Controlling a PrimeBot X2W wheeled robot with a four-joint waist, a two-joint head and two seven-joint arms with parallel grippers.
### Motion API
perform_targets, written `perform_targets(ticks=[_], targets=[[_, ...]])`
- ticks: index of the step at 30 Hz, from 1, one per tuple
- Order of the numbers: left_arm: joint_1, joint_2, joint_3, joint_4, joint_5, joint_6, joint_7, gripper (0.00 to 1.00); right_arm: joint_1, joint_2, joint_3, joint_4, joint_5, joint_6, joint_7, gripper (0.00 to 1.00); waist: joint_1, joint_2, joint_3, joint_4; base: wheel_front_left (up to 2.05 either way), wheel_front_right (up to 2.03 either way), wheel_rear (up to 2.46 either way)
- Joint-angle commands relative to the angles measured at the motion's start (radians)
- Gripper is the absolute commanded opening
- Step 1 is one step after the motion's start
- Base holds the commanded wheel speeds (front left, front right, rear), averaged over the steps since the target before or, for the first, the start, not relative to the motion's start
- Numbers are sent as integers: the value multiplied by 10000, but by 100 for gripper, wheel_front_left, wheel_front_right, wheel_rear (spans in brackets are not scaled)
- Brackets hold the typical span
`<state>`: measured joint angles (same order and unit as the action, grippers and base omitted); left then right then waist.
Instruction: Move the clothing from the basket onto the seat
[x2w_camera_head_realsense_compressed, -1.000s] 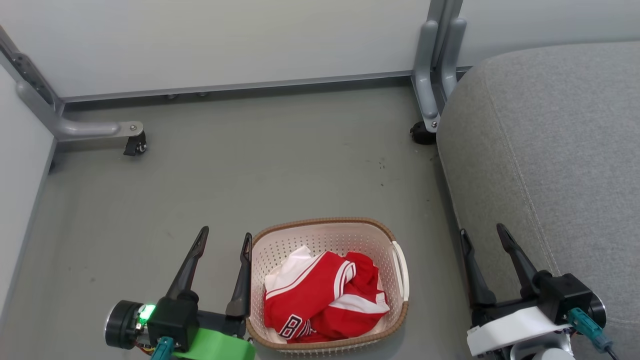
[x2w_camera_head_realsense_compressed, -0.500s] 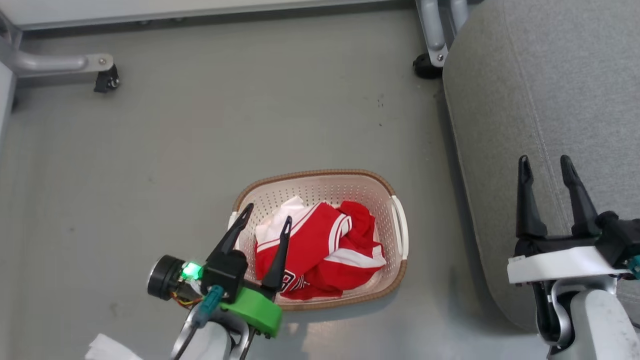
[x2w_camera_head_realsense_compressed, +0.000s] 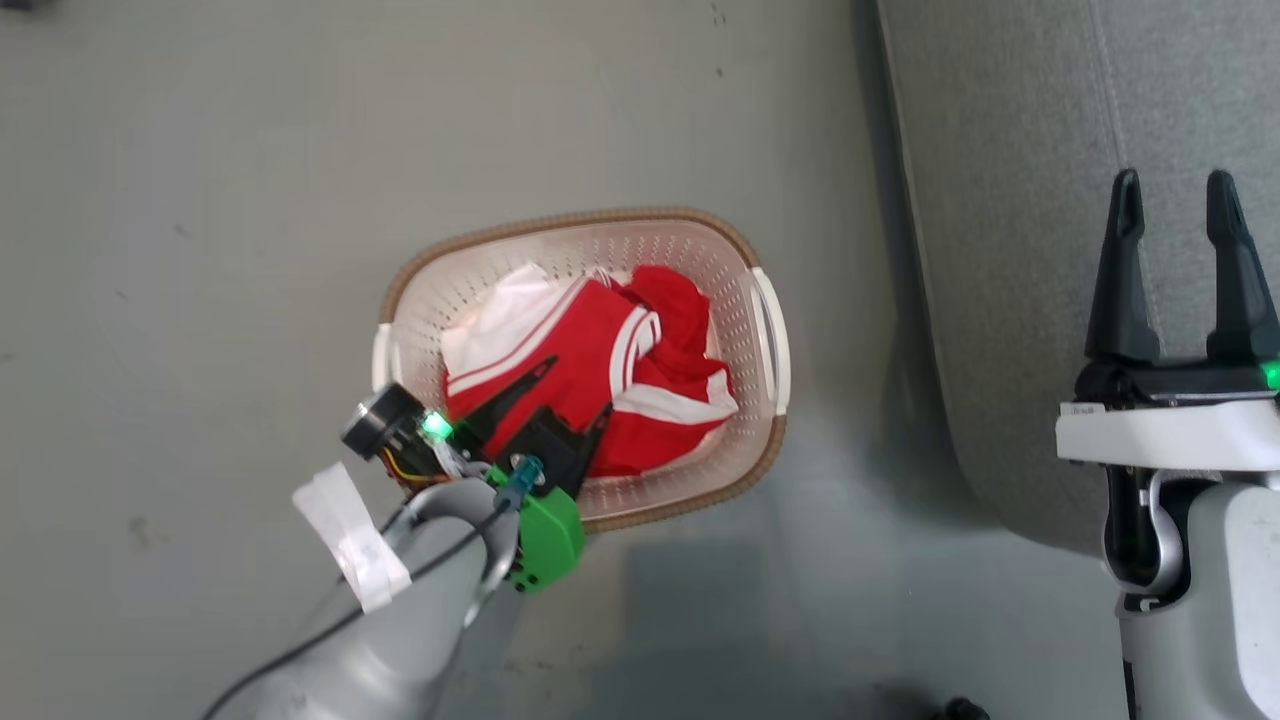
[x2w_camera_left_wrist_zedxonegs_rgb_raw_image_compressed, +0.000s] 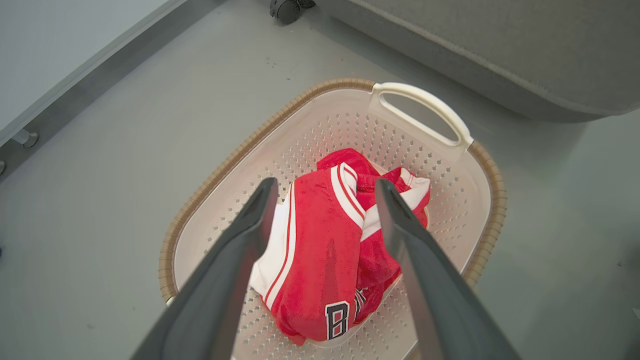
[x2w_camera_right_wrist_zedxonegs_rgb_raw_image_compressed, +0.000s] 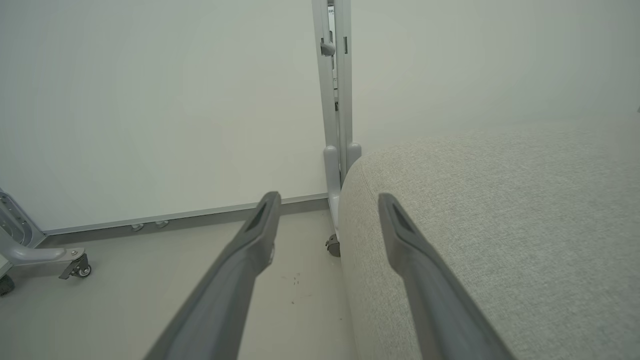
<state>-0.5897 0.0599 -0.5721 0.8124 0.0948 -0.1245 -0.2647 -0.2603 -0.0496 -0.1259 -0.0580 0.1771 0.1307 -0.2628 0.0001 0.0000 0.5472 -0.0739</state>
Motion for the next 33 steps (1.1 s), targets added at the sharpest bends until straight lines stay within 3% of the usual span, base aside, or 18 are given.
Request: perform_targets(ticks=[1, 12, 21, 33], targets=[[-585, 136, -131, 517, 144, -57, 9, 100, -272, -13, 92, -154, 104, 1, -31, 100, -1, 0, 1386, -853, 0, 0, 0], [-3184, 119, -1221, 3852, 727, -64, 1255, 100, -1061, -11, 632, -1136, 989, 1, -31, 100, -1, 0, 2963, -1724, 0, 0, 0], [-4206, 287, -2088, 4551, 1409, 8, 2779, 100, -1412, -11, 967, -1518, 1485, 1, -31, 100, -1, 0, 3794, -2013, 0, 0, 0], [-4678, 802, -2680, 4718, 1940, 1206, 4095, 100, -1588, -14, 1303, -1439, 1789, 1, -31, 100, -1, 0, 4225, -2397, 0, 0, 0]])
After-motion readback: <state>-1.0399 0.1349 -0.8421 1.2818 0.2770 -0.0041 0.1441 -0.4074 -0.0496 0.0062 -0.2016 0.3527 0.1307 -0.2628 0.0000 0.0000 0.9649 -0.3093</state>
